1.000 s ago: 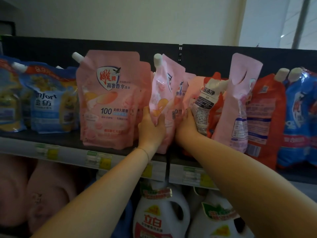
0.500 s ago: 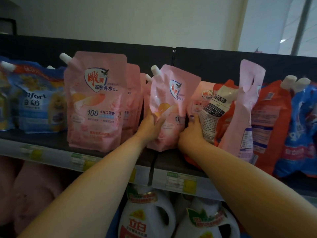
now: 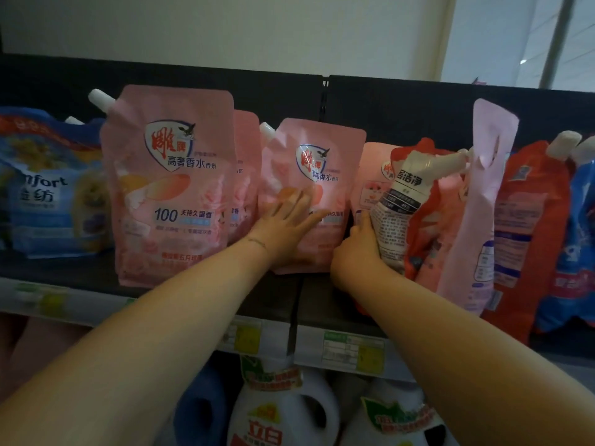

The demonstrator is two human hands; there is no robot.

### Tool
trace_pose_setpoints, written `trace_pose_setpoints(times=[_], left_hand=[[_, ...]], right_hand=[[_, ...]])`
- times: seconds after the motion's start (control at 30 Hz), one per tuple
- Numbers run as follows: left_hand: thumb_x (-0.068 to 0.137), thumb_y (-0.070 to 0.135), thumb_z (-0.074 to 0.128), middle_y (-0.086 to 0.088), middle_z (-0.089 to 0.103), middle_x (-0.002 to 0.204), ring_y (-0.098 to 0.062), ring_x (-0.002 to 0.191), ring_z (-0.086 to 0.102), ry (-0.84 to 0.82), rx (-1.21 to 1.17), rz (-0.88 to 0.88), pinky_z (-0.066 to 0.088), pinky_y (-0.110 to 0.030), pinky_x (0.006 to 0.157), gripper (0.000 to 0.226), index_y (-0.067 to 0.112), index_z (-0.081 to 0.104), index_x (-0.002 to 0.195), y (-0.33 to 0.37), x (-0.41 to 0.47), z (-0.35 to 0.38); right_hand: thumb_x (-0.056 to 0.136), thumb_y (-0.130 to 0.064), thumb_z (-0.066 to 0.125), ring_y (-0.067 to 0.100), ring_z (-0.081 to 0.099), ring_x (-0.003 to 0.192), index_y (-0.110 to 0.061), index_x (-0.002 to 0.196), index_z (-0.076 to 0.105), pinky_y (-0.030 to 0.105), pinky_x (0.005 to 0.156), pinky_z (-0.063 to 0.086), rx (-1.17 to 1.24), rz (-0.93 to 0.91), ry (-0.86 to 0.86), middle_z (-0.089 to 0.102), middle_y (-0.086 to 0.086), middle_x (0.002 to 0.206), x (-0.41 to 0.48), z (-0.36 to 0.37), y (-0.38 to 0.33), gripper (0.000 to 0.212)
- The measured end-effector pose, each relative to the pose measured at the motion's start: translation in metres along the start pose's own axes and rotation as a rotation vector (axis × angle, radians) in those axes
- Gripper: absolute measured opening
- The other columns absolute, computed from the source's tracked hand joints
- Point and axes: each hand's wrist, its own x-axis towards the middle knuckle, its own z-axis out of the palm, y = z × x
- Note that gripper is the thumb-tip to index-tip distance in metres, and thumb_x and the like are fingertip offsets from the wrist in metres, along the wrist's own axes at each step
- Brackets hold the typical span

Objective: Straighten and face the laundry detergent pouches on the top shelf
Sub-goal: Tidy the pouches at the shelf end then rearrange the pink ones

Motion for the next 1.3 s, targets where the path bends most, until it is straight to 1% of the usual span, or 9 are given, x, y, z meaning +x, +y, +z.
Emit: trace_pose_setpoints(times=[0.1, 0.27, 0.4, 0.57, 0.77, 0.97, 1.1, 1.2, 1.3], left_hand=[[0.085, 0.069, 0.042, -0.015, -0.029, 0.154, -0.034, 0.144, -0.02, -0.01, 0.072, -0.017, -0.002, -0.05, 0.118, 0.097, 0.029, -0.02, 0.148, -0.006, 0.006, 0.013], [0.085, 0.071, 0.039, -0.012, -0.028, 0.155, -0.031, 0.145, -0.019, 0.002, 0.122, -0.073, 0.01, -0.049, 0.117, 0.096, 0.034, -0.03, 0.142, -0.019, 0.027, 0.034], [0.088, 0.066, 0.044, -0.011, -0.023, 0.157, -0.03, 0.146, -0.016, 0.02, 0.088, -0.122, 0.012, -0.048, 0.117, 0.095, 0.037, -0.029, 0.142, -0.014, 0.031, 0.04], [0.085, 0.065, 0.049, -0.012, -0.015, 0.159, -0.033, 0.147, -0.005, 0.014, -0.011, -0.001, 0.018, -0.052, 0.115, 0.092, 0.034, -0.007, 0.151, -0.022, 0.011, 0.014], [0.092, 0.031, 0.05, -0.004, 0.049, 0.129, -0.023, 0.119, 0.046, 0.277, -0.173, 0.02, 0.038, -0.034, 0.091, 0.04, 0.018, 0.041, 0.129, -0.007, -0.028, -0.003], [0.089, 0.026, 0.053, -0.005, 0.057, 0.111, -0.026, 0.099, 0.055, 0.264, -0.607, -0.018, 0.035, -0.029, 0.073, 0.032, 0.018, 0.053, 0.119, 0.006, -0.062, -0.032], [0.087, 0.02, 0.05, -0.009, 0.061, 0.109, -0.029, 0.092, 0.058, 0.343, -0.705, 0.065, 0.036, -0.028, 0.07, 0.035, 0.012, 0.055, 0.12, 0.036, -0.073, -0.055], [0.087, 0.022, 0.051, -0.007, 0.059, 0.109, -0.027, 0.091, 0.058, 0.357, -0.776, 0.068, 0.037, -0.029, 0.07, 0.033, 0.013, 0.054, 0.118, 0.069, -0.072, -0.071], [0.092, 0.034, 0.049, 0.003, 0.046, 0.102, -0.021, 0.087, 0.053, 0.267, -0.919, -0.054, 0.045, -0.036, 0.07, 0.018, 0.021, 0.045, 0.104, 0.1, -0.067, -0.082]], right_hand=[[0.094, -0.054, 0.038, 0.04, 0.012, 0.143, -0.017, 0.147, 0.032, 0.062, 0.11, -0.007, 0.015, 0.003, 0.023, 0.027, 0.012, 0.154, 0.0, 0.002, -0.001, 0.065], [0.095, -0.052, 0.036, 0.046, 0.007, 0.142, -0.011, 0.15, 0.025, 0.064, 0.109, -0.005, 0.048, 0.022, 0.139, 0.021, 0.021, 0.155, -0.001, 0.007, -0.003, 0.069], [0.093, -0.052, 0.039, 0.043, 0.018, 0.14, -0.015, 0.145, 0.036, 0.064, 0.11, 0.0, 0.077, 0.008, 0.198, 0.034, 0.016, 0.15, 0.0, 0.008, -0.004, 0.064], [0.091, -0.04, 0.048, 0.03, 0.043, 0.125, -0.021, 0.124, 0.057, 0.054, 0.109, 0.018, 0.292, -0.106, 0.364, 0.057, 0.007, 0.128, -0.01, 0.0, 0.0, 0.039], [0.093, -0.03, 0.045, 0.023, 0.053, 0.11, -0.019, 0.111, 0.064, 0.038, 0.091, 0.034, 0.551, -0.141, 0.65, 0.062, 0.003, 0.117, -0.029, -0.024, -0.004, 0.028], [0.093, -0.031, 0.046, 0.025, 0.057, 0.094, -0.011, 0.101, 0.066, 0.035, 0.074, 0.041, 0.767, -0.045, 0.819, 0.064, 0.007, 0.104, -0.066, -0.034, 0.01, 0.028], [0.078, -0.023, 0.059, 0.027, 0.062, 0.062, -0.009, 0.069, 0.067, 0.026, 0.053, 0.038, 0.853, 0.09, 1.02, 0.066, 0.007, 0.071, -0.101, -0.013, 0.026, 0.019], [0.082, -0.029, 0.05, 0.022, 0.062, 0.054, -0.013, 0.065, 0.066, 0.027, 0.048, 0.047, 0.895, 0.146, 0.993, 0.066, 0.003, 0.065, -0.125, 0.012, 0.042, 0.029], [0.09, -0.036, 0.048, 0.022, 0.055, 0.054, -0.014, 0.067, 0.064, 0.027, 0.053, 0.039, 0.945, 0.306, 0.842, 0.058, 0.001, 0.062, -0.146, 0.034, 0.063, 0.037]])
